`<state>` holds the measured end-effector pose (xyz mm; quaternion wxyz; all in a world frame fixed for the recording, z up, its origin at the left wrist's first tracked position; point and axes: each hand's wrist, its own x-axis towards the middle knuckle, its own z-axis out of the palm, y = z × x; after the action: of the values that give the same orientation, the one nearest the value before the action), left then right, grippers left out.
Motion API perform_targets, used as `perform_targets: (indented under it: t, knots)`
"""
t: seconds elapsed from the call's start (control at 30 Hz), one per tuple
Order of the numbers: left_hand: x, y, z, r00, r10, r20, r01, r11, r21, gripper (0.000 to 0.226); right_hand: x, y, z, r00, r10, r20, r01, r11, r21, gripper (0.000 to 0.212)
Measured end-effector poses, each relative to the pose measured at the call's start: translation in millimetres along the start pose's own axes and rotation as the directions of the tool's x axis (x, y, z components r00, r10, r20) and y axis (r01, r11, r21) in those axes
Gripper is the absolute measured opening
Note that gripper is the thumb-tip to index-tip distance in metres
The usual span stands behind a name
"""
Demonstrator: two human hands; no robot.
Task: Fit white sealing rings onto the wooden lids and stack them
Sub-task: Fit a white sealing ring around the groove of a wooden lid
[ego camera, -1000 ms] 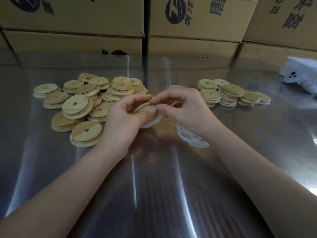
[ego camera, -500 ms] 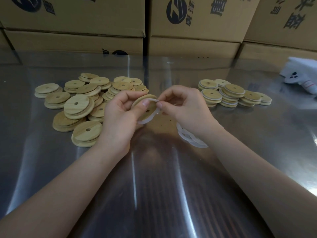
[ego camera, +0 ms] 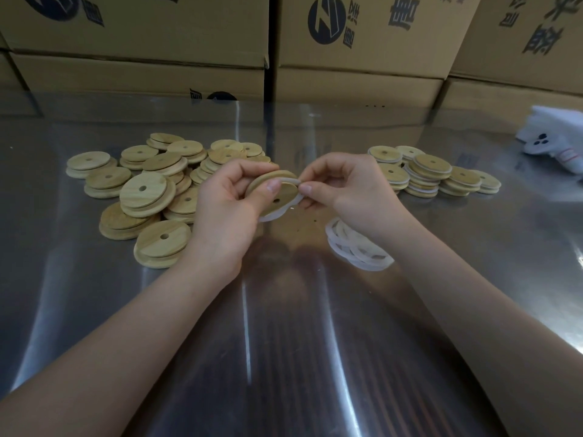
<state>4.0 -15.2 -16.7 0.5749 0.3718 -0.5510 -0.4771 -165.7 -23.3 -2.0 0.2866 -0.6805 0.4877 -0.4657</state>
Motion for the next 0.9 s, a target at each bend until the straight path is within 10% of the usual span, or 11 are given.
perform_targets:
  t: [0.9]
  knots:
    - [5.1,-9.6,-10.3,0.999,-0.027,0.02,0.028,0.997,-0.076,0.025,-4.5,4.7,15.6,0.99,-0.133,-0.039,0.131,0.991,-0.031,0.021]
